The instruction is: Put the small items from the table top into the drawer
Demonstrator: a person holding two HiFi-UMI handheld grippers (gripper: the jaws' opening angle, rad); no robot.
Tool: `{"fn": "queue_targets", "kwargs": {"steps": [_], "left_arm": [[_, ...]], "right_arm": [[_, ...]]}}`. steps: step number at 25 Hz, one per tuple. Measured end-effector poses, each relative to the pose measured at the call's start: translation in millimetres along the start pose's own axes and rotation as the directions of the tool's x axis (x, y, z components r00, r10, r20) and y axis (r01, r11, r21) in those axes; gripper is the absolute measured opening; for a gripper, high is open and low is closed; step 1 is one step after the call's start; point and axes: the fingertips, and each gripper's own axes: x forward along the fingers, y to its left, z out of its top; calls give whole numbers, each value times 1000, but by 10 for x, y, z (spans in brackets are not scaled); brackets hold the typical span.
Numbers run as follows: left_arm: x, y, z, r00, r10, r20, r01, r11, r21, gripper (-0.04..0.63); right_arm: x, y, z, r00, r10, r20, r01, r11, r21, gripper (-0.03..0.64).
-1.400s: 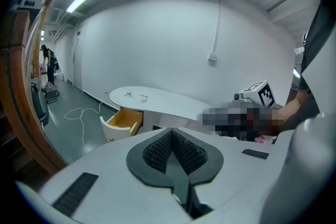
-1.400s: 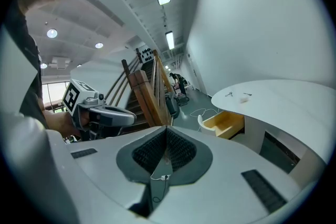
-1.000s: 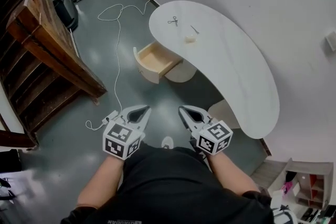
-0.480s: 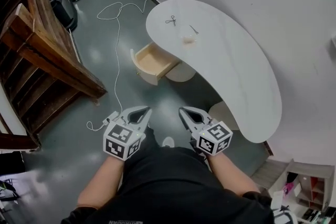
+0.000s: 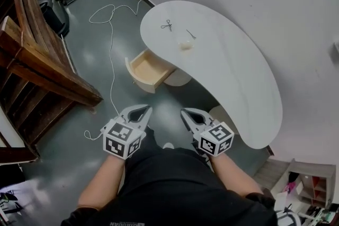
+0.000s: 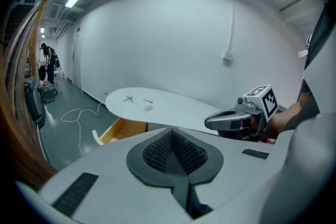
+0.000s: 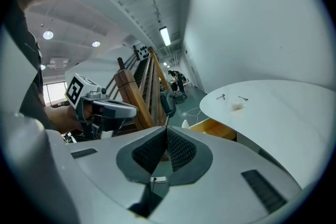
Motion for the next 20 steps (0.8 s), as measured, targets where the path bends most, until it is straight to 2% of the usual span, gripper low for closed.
{"fn": "queue_targets", "kwargs": {"steps": [10,20], "left_arm": [[240,769,179,999,-24,-38,24,1000,-19,15],[504,1502,584,994,-105,-38,106,994,38,15]], "right_arm": [[705,-244,329,999,-33,-29,33,999,10,-2],[1328,-431,779,991,-126,-34,126,992,-5,-2]]}}
